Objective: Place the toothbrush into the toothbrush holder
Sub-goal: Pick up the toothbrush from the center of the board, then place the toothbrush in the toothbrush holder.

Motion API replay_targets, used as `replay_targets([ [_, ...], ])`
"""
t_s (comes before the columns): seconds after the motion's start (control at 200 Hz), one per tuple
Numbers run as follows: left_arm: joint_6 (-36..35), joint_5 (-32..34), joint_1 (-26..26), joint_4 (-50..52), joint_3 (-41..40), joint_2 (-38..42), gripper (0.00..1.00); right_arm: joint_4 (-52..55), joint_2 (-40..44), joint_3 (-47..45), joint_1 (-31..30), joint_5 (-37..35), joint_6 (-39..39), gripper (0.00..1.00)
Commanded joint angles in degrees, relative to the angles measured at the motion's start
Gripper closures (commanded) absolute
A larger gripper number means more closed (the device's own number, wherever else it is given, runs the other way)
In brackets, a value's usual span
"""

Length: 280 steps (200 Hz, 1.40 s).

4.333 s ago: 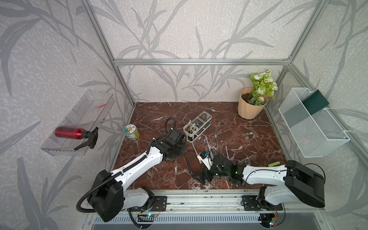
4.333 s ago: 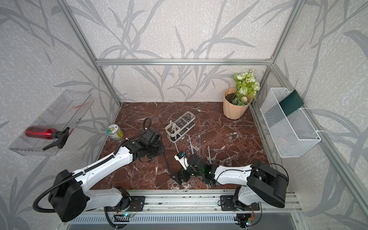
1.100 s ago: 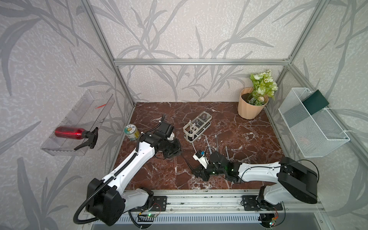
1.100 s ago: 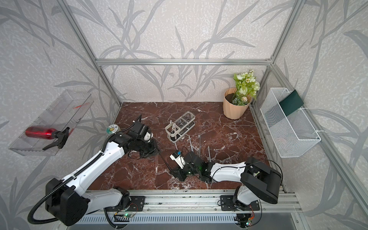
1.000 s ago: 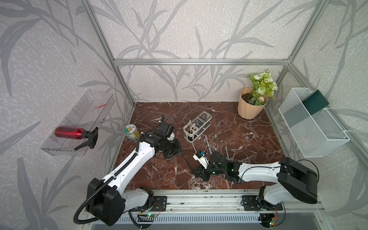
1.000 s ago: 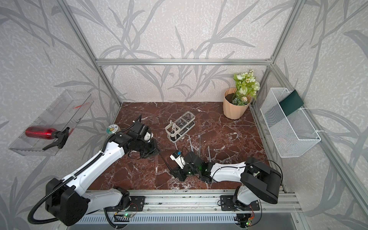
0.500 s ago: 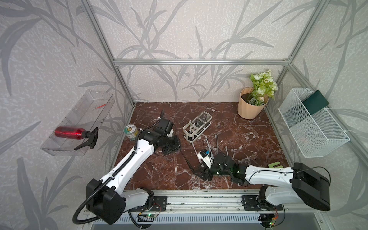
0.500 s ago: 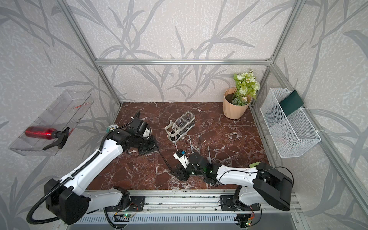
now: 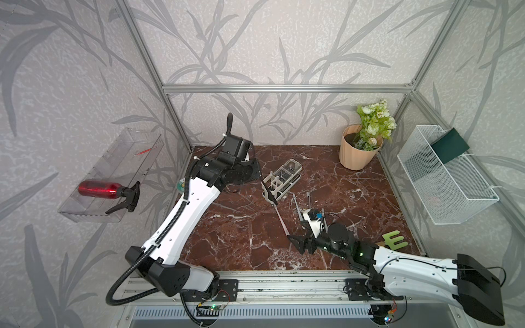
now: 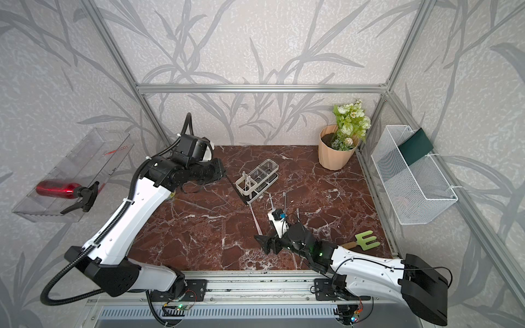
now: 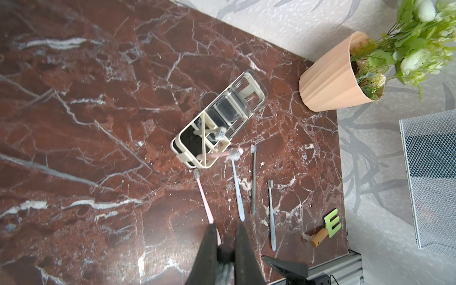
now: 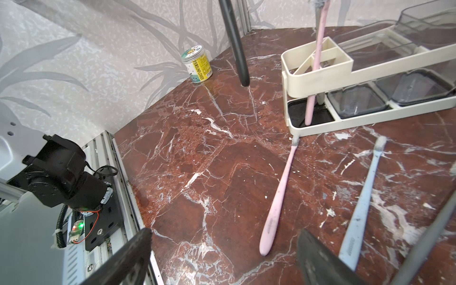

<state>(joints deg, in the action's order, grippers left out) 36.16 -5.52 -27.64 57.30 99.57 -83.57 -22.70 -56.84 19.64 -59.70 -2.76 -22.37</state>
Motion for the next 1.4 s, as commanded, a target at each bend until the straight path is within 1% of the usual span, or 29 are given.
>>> replay_targets([
  [0.0,-4.21,6.66,-1.73,3.41,6.73,-3.33,1.0,0.78,0.77,-0.58,0.43,-1.9,-0.16,0.07],
  [0.16,-7.13,12.53,-3.44,5.17,16.96,-9.03,1.0,0.93,0.93,-0.54,0.38,-1.54,-0.36,0.06],
  [0.345,-10.21,15.36,-4.75,7.43,28.64,-16.69,1.0,0.77,0.95,-0.56,0.41,-1.11,-0.22,0.06],
  [0.44,-11.31,15.44,-5.34,8.95,34.12,-20.71,1.0,0.58,0.59,-0.48,0.41,-0.33,-0.33,0.06],
  [0.565,-13.63,18.36,-6.08,10.09,38.33,-25.22,1.0,0.42,0.33,-0.32,0.41,0.5,-0.43,0.05],
  [0.845,-15.09,20.9,-6.36,9.83,38.44,-29.36,1.0,0.4,0.62,-0.3,0.43,1.6,-0.46,0.05],
  [1.175,-11.82,17.72,-6.84,5.67,32.58,-29.98,1.0,0.37,0.25,-0.12,0.45,2.72,-0.49,0.05],
  [1.395,-11.15,16.73,-7.76,2.7,27.88,-29.9,1.0,0.3,0.24,0.05,0.42,3.15,-0.63,0.05],
])
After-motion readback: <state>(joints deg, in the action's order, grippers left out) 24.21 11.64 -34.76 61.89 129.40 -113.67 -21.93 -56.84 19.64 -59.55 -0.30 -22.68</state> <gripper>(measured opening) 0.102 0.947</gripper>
